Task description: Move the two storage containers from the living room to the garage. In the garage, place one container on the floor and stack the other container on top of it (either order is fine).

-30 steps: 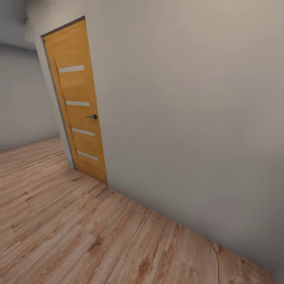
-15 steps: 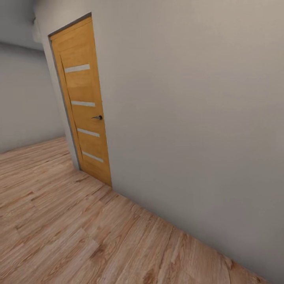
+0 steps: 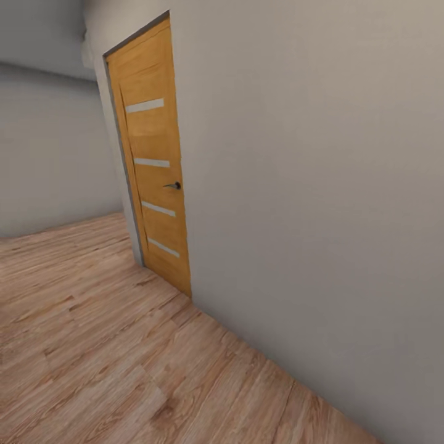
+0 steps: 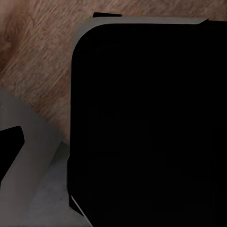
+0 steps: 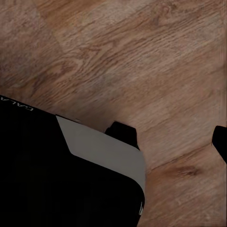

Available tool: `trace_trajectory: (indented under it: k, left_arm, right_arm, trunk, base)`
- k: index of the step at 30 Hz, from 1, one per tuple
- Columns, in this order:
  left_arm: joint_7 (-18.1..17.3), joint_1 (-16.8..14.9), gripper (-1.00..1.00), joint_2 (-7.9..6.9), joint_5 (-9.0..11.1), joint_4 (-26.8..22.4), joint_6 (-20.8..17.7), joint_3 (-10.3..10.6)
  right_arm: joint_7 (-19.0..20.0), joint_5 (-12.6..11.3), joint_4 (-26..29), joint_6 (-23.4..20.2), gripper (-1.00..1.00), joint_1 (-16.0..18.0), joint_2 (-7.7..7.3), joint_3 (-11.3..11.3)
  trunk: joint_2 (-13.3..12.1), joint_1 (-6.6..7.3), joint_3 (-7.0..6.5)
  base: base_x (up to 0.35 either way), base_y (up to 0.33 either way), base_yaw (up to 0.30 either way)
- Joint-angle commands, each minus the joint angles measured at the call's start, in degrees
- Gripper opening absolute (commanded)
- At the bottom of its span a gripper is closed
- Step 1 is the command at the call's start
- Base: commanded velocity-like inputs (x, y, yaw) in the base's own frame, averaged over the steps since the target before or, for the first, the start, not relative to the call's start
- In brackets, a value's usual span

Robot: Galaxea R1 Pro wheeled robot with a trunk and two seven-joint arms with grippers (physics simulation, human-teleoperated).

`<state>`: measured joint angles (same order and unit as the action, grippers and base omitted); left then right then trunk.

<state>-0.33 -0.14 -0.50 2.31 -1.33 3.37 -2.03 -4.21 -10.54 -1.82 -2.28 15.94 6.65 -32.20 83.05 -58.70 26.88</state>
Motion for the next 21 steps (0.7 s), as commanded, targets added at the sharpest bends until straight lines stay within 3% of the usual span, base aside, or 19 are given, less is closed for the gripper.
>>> trace_trajectory:
  k: [1,21]
  left_arm:
    - [0.0,0.0,1.0,0.0,0.2,0.0,0.1,-0.2]
    - [0.0,0.0,1.0,0.06,0.2,0.0,0.2,-0.2]
  right_arm:
    - [-0.1,-0.5,-0.1,-0.1,1.0,0.1,0.06,-0.5]
    - [-0.2,-0.5,-0.1,1.6,1.0,0.1,-0.76,-0.5]
  trunk:
    - [0.0,-0.03,0.05]
    - [0.0,-0.03,0.16]
  base:
    - [0.322,0.0,0.268]
    - [0.322,0.0,0.268]
